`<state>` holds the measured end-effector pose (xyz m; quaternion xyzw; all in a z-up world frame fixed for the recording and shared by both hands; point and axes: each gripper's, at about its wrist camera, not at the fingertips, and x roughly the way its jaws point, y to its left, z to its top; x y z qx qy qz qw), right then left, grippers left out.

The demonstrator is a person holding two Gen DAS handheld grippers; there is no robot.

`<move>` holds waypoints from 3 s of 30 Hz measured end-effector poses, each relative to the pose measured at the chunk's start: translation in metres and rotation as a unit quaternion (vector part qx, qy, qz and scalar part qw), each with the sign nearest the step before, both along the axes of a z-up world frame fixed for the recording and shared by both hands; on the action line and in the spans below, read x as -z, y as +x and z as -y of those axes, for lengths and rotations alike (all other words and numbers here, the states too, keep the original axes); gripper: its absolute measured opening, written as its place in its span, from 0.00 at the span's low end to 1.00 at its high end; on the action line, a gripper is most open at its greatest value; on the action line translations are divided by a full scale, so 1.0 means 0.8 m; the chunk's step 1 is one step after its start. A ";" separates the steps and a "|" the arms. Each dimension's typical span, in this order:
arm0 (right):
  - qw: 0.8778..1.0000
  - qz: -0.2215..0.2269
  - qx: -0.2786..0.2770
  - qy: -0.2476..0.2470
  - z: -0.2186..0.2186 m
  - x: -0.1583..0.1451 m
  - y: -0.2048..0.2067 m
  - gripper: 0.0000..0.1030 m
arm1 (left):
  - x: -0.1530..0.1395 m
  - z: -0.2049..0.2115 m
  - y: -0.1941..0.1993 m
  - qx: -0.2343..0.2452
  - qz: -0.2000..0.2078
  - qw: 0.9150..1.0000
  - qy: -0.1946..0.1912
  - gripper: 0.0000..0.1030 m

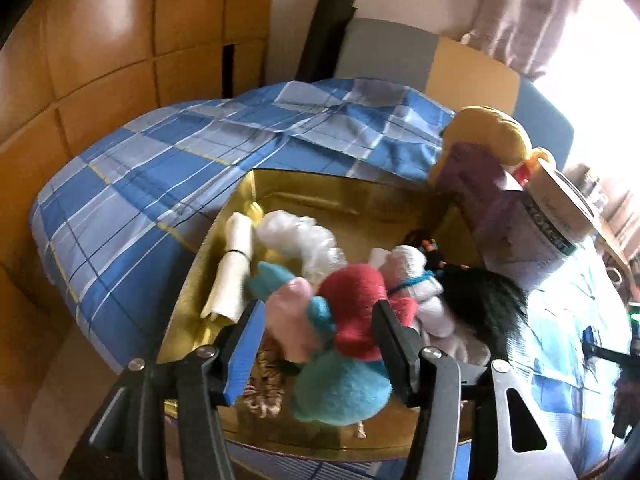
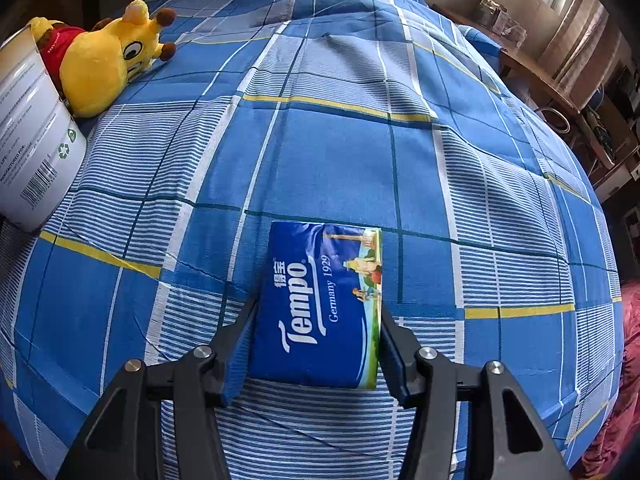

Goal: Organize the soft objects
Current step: 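Carry the Tempo tissue pack into the gold tray and open the right tool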

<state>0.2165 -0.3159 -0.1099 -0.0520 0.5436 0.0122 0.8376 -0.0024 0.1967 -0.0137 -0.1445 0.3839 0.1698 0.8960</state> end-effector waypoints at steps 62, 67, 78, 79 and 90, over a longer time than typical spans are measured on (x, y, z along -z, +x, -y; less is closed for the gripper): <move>0.941 0.236 -0.200 0.134 -0.287 -0.300 0.023 0.52 | -0.014 0.059 -0.006 0.094 0.011 0.996 0.006 0.75; 0.923 0.222 -0.287 0.130 -0.353 -0.289 -0.028 0.52 | -0.016 0.045 -0.013 0.076 0.020 0.997 0.006 0.81; 0.927 0.089 -0.333 0.148 -0.451 -0.166 -0.094 0.52 | -0.019 -0.018 -0.037 -0.013 0.024 1.000 0.000 0.99; 0.928 0.077 -0.329 0.154 -0.456 -0.153 -0.096 0.52 | -0.018 -0.022 -0.038 -0.018 0.022 1.000 0.002 0.99; 0.937 0.062 -0.326 0.110 -0.497 -0.083 -0.119 0.52 | -0.021 -0.020 -0.039 -0.030 0.016 0.999 0.024 1.00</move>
